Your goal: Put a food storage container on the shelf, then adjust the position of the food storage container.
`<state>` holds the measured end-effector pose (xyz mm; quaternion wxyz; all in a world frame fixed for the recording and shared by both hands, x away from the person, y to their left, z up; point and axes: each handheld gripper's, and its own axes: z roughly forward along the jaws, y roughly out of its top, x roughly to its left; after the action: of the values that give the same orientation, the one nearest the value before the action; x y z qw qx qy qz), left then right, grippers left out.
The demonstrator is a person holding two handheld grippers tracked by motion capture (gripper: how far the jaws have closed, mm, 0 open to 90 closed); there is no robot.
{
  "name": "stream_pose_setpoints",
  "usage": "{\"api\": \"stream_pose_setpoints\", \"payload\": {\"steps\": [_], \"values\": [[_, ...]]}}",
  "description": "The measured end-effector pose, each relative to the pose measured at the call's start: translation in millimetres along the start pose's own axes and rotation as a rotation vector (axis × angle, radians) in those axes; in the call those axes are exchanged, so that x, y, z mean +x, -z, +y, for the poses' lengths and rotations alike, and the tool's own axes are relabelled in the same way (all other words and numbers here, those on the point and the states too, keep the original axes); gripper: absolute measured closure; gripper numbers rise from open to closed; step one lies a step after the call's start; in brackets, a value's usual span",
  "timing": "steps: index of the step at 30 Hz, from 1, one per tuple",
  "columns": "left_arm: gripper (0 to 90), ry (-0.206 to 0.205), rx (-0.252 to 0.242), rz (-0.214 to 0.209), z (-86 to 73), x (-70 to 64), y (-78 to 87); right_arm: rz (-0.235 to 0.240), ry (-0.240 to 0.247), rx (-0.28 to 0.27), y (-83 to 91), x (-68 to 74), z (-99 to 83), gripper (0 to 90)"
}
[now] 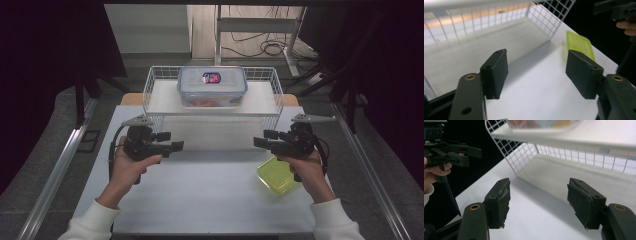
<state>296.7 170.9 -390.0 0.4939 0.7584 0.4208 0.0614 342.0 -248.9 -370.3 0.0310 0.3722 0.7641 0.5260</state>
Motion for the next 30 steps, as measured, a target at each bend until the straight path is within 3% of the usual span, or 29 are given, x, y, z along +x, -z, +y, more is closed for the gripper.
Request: {"api": "stream_pose_setpoints", "payload": {"steps": [5, 13, 17, 20, 27, 30], "values": [[31.8, -0.004, 0.019, -0.005, -17.0, 5.9, -1.9, -0.017, -0.005, 0.043, -5.1, -3.2, -22.4, 35.3], [30.7, 0.034, 0.052, -0.023, -45.6, 20.9, -6.5, 0.004, -0.015, 0.082, -11.3, -7.0, -45.8, 36.8], [30.2, 0.049, 0.071, -0.024, -53.1, 23.8, -10.8, -0.021, -0.006, 0.12, -13.8, -9.0, -52.8, 36.8], [30.1, 0.045, 0.103, 0.006, -59.4, 24.4, -13.1, -0.035, -0.009, 0.142, -14.8, -11.7, -56.3, 36.8], [28.1, 0.051, 0.122, 0.026, -67.5, 26.7, -12.4, -0.04, -0.012, 0.134, -11.4, -14.0, -57.1, 37.1], [27.0, 0.047, 0.126, 0.029, -69.3, 26.9, -10.3, -0.065, -0.003, 0.151, -9.1, -15.4, -59.7, 41.1]]}}
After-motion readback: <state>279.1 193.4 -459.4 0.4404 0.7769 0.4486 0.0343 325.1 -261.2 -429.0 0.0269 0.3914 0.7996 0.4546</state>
